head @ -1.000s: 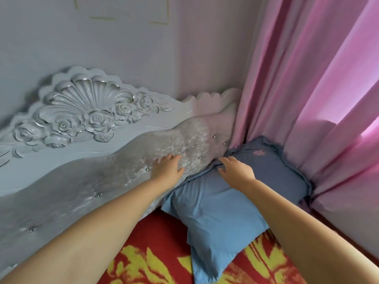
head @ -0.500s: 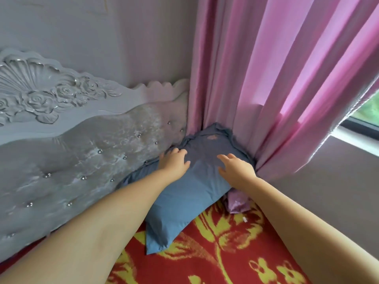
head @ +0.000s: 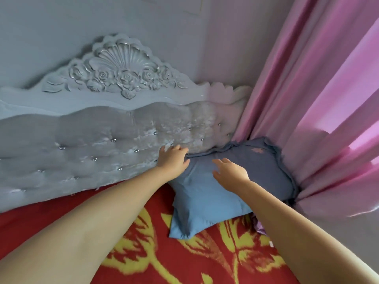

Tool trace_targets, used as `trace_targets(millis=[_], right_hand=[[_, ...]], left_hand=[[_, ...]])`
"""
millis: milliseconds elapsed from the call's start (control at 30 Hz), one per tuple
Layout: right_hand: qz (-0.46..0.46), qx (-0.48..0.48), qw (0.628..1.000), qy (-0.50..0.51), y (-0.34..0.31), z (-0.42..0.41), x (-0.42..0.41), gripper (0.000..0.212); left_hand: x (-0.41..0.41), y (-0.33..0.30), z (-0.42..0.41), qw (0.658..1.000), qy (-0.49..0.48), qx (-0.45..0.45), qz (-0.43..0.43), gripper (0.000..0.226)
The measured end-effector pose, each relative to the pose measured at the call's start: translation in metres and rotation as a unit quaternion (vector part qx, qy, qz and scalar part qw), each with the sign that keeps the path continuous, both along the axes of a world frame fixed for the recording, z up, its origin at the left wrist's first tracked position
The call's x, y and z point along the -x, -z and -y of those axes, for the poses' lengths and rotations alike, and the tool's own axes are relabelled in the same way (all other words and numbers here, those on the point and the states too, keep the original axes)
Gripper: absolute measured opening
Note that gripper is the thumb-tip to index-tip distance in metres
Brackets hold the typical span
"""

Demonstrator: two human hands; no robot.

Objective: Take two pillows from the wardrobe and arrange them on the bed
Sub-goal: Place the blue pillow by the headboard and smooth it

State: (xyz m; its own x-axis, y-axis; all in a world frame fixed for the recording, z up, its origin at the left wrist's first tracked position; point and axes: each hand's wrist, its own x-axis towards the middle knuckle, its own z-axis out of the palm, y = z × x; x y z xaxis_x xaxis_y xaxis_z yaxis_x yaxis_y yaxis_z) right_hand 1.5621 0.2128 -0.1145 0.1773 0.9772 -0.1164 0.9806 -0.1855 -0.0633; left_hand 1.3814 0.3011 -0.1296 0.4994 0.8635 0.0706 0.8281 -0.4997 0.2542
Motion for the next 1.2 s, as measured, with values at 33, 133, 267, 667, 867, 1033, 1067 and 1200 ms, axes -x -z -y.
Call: trace_targets(millis=[33,133,267,667,867,1033,1067,1200], right_hand=[[-0.002,-0.002,1.000,0.000,0.004,-0.008,0.019,0.041],[-0.004,-0.006,1.000,0.020,0.010,-0.027,0.065,0.041],[-0.011,-0.011,0.998,0.064,0.006,-0.036,0.093,0.038],[-0.010,-0.042,0.962,0.270,0.004,0.117,0.027,0.038],[-0.036,-0.070,0.949,0.306,0.018,0.238,0.001,0.040],[-0.060,-0.012,0.958,0.281,0.040,0.320,-0.001,0.040],[-0.066,-0.013,0.958,0.279,0.041,0.326,-0.004,0.039],[-0.050,-0.037,0.969,0.237,0.039,0.312,-0.006,0.040]], left_hand=[[0.020,0.004,-0.008,1.000,0.002,-0.001,-0.007,0.037],[0.067,0.009,-0.033,1.000,0.017,-0.009,-0.025,0.038],[0.094,0.000,-0.059,0.999,0.043,-0.016,-0.028,0.039],[-0.039,-0.004,0.032,0.968,0.242,0.005,-0.061,0.040],[-0.086,0.021,0.151,0.962,0.265,0.042,-0.055,0.038],[-0.070,0.042,0.231,0.968,0.228,0.079,-0.067,0.037],[-0.064,0.041,0.238,0.971,0.216,0.081,-0.065,0.037],[-0.044,0.024,0.242,0.981,0.176,0.064,-0.052,0.038]])
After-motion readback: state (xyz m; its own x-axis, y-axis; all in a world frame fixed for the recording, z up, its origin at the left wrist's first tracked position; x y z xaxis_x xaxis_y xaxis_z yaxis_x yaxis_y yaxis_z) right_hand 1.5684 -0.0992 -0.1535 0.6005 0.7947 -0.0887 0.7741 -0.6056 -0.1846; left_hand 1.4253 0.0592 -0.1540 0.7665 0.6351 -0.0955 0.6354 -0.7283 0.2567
